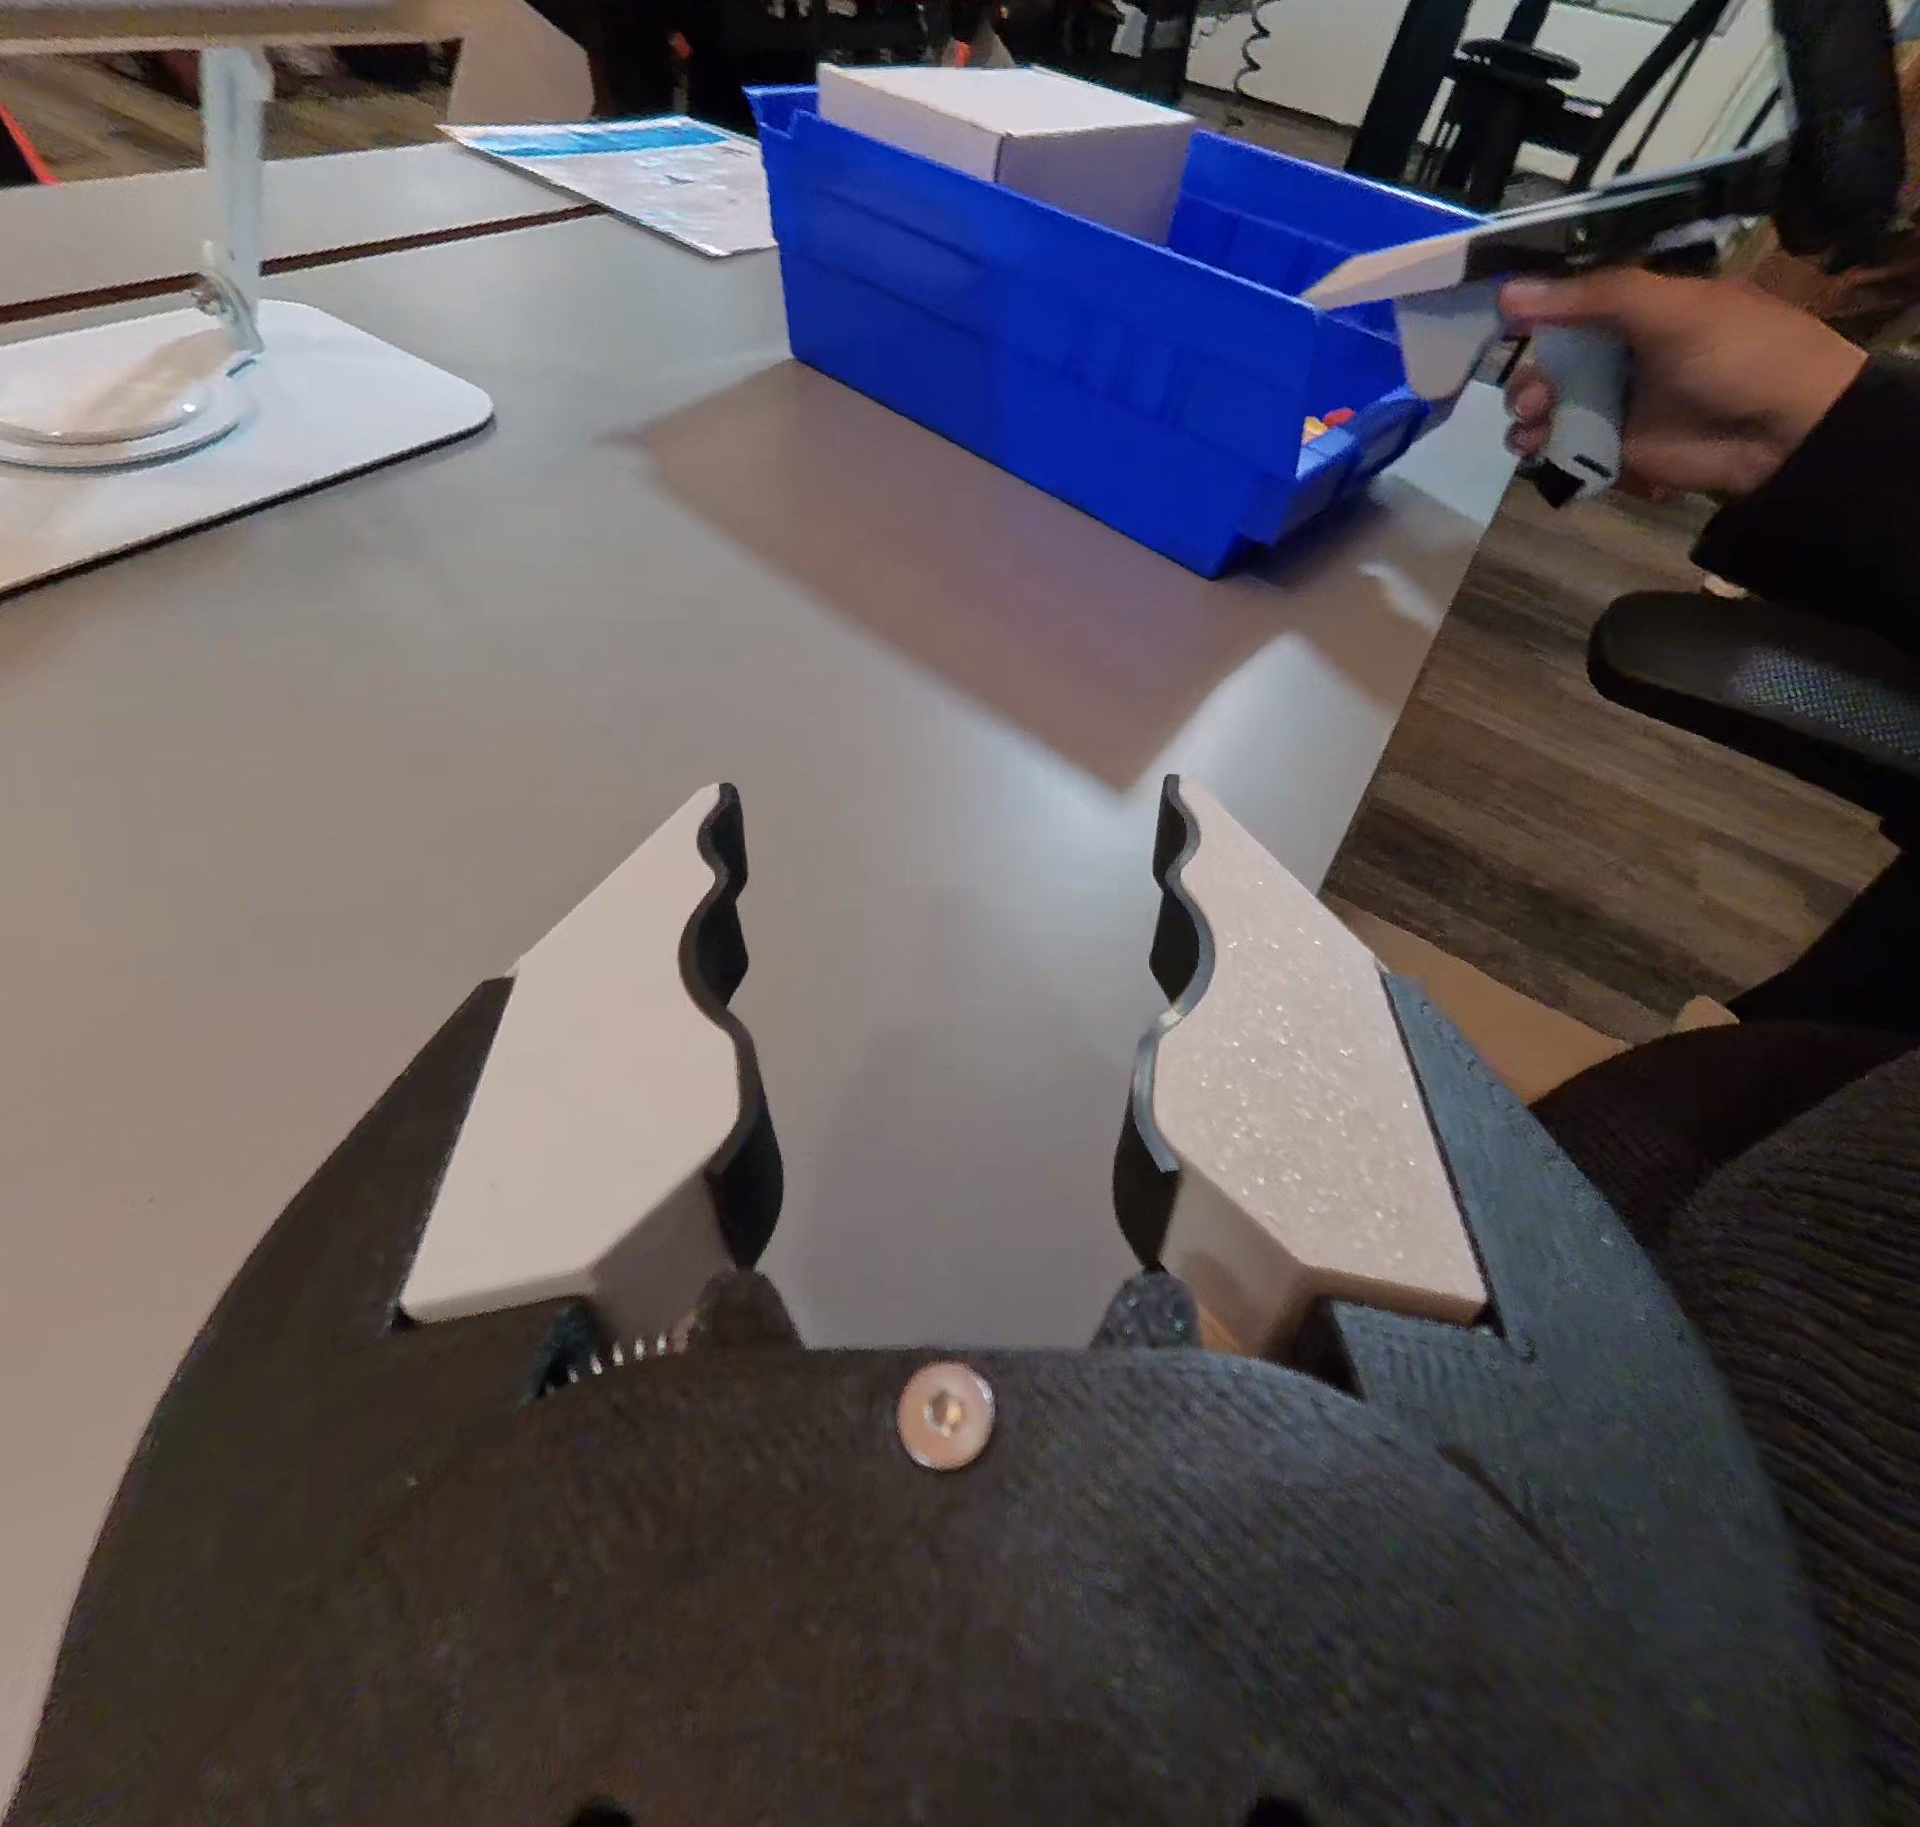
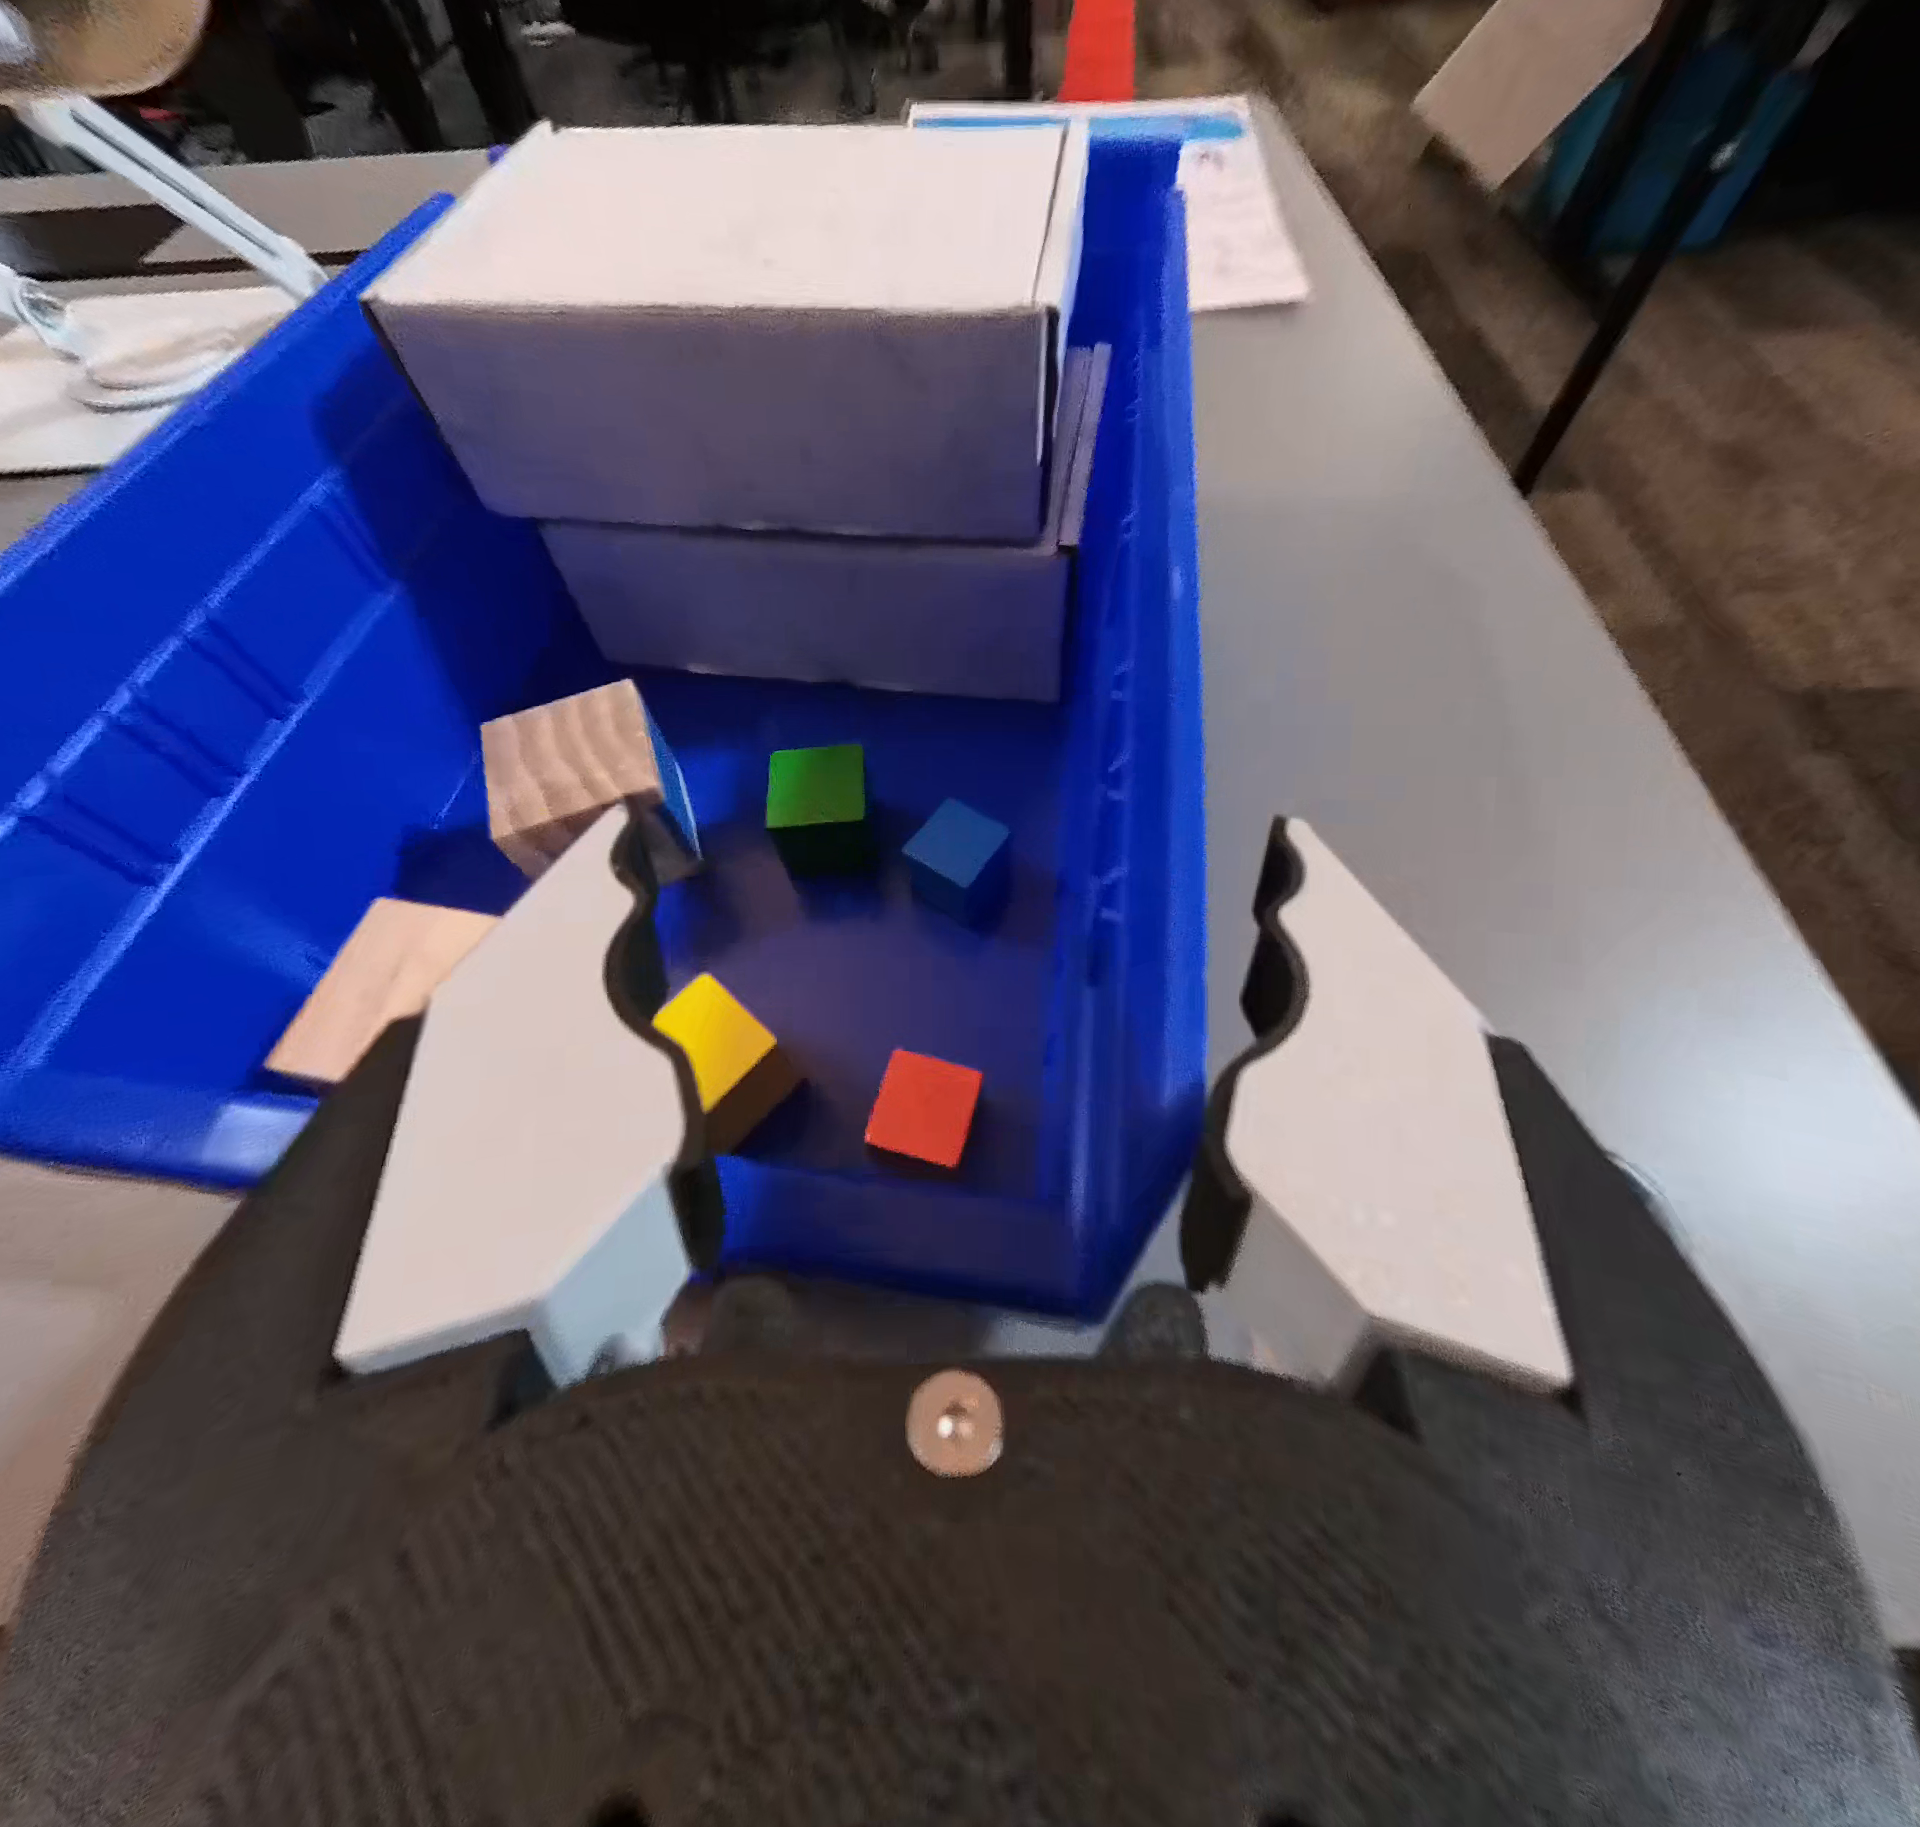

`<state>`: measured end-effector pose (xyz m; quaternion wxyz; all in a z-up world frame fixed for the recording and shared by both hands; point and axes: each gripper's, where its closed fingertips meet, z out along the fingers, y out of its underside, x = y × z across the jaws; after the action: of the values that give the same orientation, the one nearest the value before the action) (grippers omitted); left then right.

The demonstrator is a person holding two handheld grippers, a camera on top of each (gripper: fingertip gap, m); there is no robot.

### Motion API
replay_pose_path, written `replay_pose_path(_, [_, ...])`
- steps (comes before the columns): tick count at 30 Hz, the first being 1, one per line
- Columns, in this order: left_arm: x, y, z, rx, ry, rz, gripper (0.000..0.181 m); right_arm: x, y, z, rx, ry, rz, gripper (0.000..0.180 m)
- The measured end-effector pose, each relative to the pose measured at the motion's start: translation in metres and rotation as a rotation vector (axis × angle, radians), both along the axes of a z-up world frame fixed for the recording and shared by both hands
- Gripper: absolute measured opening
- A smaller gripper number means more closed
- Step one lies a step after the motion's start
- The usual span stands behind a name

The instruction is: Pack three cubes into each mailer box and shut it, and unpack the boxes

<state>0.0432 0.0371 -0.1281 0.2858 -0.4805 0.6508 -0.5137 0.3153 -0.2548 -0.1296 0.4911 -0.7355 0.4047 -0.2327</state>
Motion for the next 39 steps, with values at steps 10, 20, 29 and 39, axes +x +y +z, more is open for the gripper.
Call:
replay_pose_path(10, [-0.004,-0.018,0.002,-0.016,-0.005,-0.042,0.077,0.028,-0.003,-0.007,0.054,0.154,-0.002,0.041])
replay_pose_path(20, [-0.003,-0.011,0.006,0.021,-0.024,-0.013,0.077,0.015,0.003,-0.018,0.205,0.346,0.051,0.008])
replay_pose_path(29, [-0.015,0.153,0.043,-0.016,-0.085,0.667,0.105,-0.061,0.101,0.002,0.107,0.357,0.401,0.007])
replay_pose_path(39, [-0.13,0.305,0.065,0.537,-0.165,1.209,0.052,-0.121,0.223,0.007,0.125,0.429,0.692,0.007])
